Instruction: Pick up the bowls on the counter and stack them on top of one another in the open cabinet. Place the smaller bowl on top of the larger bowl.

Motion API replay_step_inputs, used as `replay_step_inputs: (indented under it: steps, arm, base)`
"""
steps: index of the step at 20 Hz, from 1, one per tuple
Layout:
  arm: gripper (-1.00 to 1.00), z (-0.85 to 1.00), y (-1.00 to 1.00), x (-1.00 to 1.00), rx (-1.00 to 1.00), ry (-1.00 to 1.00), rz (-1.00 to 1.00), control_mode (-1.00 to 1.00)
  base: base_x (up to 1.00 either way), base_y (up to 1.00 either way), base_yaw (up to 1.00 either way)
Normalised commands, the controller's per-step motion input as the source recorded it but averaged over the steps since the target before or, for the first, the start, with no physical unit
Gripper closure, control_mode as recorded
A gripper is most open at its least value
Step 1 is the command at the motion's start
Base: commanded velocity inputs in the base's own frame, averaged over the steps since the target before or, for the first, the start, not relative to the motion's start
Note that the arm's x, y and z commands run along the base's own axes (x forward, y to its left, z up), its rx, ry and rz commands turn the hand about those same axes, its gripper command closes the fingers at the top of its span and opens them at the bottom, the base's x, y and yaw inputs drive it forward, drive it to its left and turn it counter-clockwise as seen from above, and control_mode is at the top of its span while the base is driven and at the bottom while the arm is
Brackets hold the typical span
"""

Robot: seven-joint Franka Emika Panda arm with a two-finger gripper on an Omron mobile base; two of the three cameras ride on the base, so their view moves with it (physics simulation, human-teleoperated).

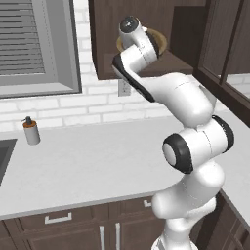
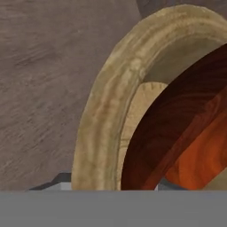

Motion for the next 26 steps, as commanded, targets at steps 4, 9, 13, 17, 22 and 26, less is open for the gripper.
replay_step_inputs:
  steps: [4, 9, 13, 17, 22, 26]
  arm:
    - [-1.00, 0.00, 0.00, 0.57, -0.02, 0.00, 0.00, -1.00]
    - [-1.00, -0.04, 0.00, -0.33, 0.00, 0.00, 0.00, -1.00]
    - [-1.00, -0.48, 0.00, -1.00, 0.00, -0.05, 0.00, -1.00]
    - [-1.00, -0.98, -0.09, -1.00, 0.00, -0.21, 0.00, -1.00]
    - [-1.00, -1.00, -0.38, -1.00, 0.00, -0.13, 0.00, -1.00]
    - [-1.00, -1.00, -0.53, -1.00, 0.00, -0.08, 0.00, -1.00]
  base:
    - [0.00, 0.00, 0.00]
    - [0.00, 0.00, 0.00]
    - [0.00, 0.00, 0.00]
    - [0.00, 0.00, 0.00]
    - [0.00, 0.00, 0.00]
    - [0.00, 0.00, 0.00]
